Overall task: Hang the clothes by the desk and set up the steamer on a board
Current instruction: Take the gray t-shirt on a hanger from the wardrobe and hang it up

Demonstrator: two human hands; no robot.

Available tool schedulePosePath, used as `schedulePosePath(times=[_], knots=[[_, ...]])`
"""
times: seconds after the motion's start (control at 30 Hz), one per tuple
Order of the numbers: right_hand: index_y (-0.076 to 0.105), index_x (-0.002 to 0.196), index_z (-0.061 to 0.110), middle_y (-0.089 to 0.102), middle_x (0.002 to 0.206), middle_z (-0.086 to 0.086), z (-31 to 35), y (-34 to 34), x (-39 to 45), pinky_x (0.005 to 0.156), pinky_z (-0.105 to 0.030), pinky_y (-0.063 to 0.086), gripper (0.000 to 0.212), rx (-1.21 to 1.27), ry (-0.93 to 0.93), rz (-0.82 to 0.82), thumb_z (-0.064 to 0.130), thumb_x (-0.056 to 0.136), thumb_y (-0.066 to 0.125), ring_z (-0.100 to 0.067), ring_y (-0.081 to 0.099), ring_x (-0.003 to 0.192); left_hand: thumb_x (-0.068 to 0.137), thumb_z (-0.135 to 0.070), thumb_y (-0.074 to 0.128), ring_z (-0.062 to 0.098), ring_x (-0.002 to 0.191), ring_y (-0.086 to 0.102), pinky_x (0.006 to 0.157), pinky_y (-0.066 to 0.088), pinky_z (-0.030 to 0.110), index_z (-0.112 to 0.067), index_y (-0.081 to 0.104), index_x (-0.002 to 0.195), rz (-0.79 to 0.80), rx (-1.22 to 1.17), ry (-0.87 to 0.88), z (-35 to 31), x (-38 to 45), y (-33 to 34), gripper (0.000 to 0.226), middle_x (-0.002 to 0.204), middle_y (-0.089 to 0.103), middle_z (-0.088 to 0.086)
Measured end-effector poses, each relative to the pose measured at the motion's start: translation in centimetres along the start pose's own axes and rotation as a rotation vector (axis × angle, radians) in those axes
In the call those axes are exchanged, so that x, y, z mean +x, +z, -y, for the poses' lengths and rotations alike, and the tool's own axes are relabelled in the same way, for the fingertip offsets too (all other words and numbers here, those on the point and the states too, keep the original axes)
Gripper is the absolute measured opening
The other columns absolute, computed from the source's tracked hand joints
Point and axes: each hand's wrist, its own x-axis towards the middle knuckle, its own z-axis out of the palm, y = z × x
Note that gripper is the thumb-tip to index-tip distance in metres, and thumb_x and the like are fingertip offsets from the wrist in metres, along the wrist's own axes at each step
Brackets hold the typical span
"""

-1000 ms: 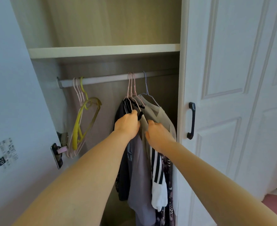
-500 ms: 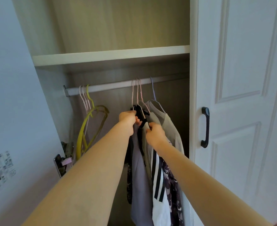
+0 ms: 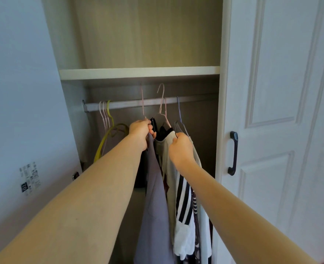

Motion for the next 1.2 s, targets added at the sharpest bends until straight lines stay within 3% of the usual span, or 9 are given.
schedulePosePath(times=[0.13, 0.3, 0.43, 0.53, 0.63, 0.7, 0.8, 0.97, 1.2], knots=[[0.035, 0.142, 0.013, 0.057, 0.107, -0.007, -0.8, -1.1, -2.5, 0.058, -0.016, 0.048, 0.044, 0.069, 0.048, 0.048, 0.006, 0.099, 0.039, -0.016, 0.059, 0.087, 0.104, -0.021, 0.035, 0.006, 0.022, 0.034, 0.031, 0.032, 0.011, -0.013, 0.043, 0.069, 0.003, 0.055, -0.032, 1.4, -1.3, -0.4, 0.036, 0.033, 0.042, -0.006], [0.039, 0.140, 0.010, 0.056, 0.121, -0.010, -1.8, -3.0, -6.6, 0.080, -0.028, 0.055, 0.043, 0.017, 0.057, 0.031, 0.005, 0.098, 0.042, -0.021, 0.062, 0.102, 0.100, -0.020, 0.043, 0.008, 0.027, 0.038, 0.044, 0.038, 0.023, -0.012, 0.051, 0.073, -0.046, 0.109, -0.066, 3.4, -4.8, -0.5, 0.030, 0.059, 0.047, 0.001], [0.043, 0.136, 0.012, 0.056, 0.123, -0.010, -2.5, -4.7, -10.5, 0.075, -0.019, 0.050, 0.037, 0.027, 0.068, 0.020, 0.010, 0.099, 0.043, -0.019, 0.058, 0.104, 0.096, -0.014, 0.050, 0.012, 0.034, 0.043, 0.052, 0.036, 0.025, -0.008, 0.058, 0.088, -0.021, 0.076, -0.121, 4.3, -9.4, -1.3, 0.013, 0.063, 0.052, 0.004], [0.042, 0.137, 0.012, 0.055, 0.125, -0.009, -2.5, -6.2, -13.6, 0.078, -0.018, 0.046, 0.038, 0.023, 0.069, 0.020, 0.012, 0.100, 0.041, -0.017, 0.057, 0.105, 0.097, -0.016, 0.052, 0.013, 0.039, 0.048, 0.060, 0.046, 0.028, -0.011, 0.060, 0.097, 0.023, 0.042, -0.169, 4.6, -13.6, -1.8, 0.009, 0.065, 0.053, 0.005], [0.042, 0.139, 0.013, 0.056, 0.120, -0.005, -1.7, -8.1, -16.9, 0.059, -0.008, 0.042, 0.037, 0.015, 0.089, 0.001, 0.014, 0.102, 0.038, -0.009, 0.055, 0.088, 0.096, -0.019, 0.055, 0.016, 0.052, 0.056, 0.075, 0.055, 0.033, -0.012, 0.061, 0.102, 0.081, 0.014, -0.204, 4.8, -18.2, -2.2, 0.011, 0.070, 0.056, 0.005], [0.044, 0.137, 0.013, 0.056, 0.125, -0.006, -1.2, -9.4, -19.4, 0.072, -0.011, 0.041, 0.035, -0.006, 0.096, -0.004, 0.016, 0.102, 0.037, -0.010, 0.052, 0.093, 0.096, -0.018, 0.055, 0.019, 0.063, 0.060, 0.080, 0.055, 0.037, -0.012, 0.061, 0.106, 0.117, 0.000, -0.206, 4.9, -21.3, -2.5, 0.013, 0.076, 0.059, 0.006], [0.048, 0.131, 0.012, 0.056, 0.124, -0.007, -0.4, -11.4, -23.9, 0.083, -0.023, 0.042, 0.032, -0.043, 0.099, -0.015, 0.017, 0.103, 0.035, -0.017, 0.053, 0.101, 0.098, -0.015, 0.051, 0.023, 0.079, 0.066, 0.077, 0.057, 0.039, -0.010, 0.057, 0.111, 0.171, -0.022, -0.175, 5.1, -25.8, -2.7, 0.015, 0.089, 0.065, 0.008], [0.052, 0.126, 0.011, 0.057, 0.108, -0.003, 0.9, -14.6, -32.1, 0.063, -0.016, 0.036, 0.031, -0.068, 0.052, -0.032, 0.018, 0.103, 0.032, -0.012, 0.051, 0.088, 0.098, -0.011, 0.049, 0.022, 0.082, 0.072, 0.067, 0.057, 0.034, -0.011, 0.055, 0.105, 0.322, -0.003, -0.172, 5.0, -32.7, -4.3, 0.009, 0.105, 0.072, 0.009], [0.054, 0.112, 0.016, 0.057, 0.094, 0.001, 2.9, -17.9, -41.9, 0.057, -0.017, 0.036, 0.025, -0.110, 0.042, -0.037, 0.018, 0.102, 0.031, -0.007, 0.051, 0.076, 0.094, -0.011, 0.055, 0.021, 0.090, 0.072, 0.073, 0.058, 0.034, -0.014, 0.041, 0.137, 0.477, 0.102, -0.228, 3.7, -41.7, -6.7, 0.045, 0.104, 0.074, 0.002]])
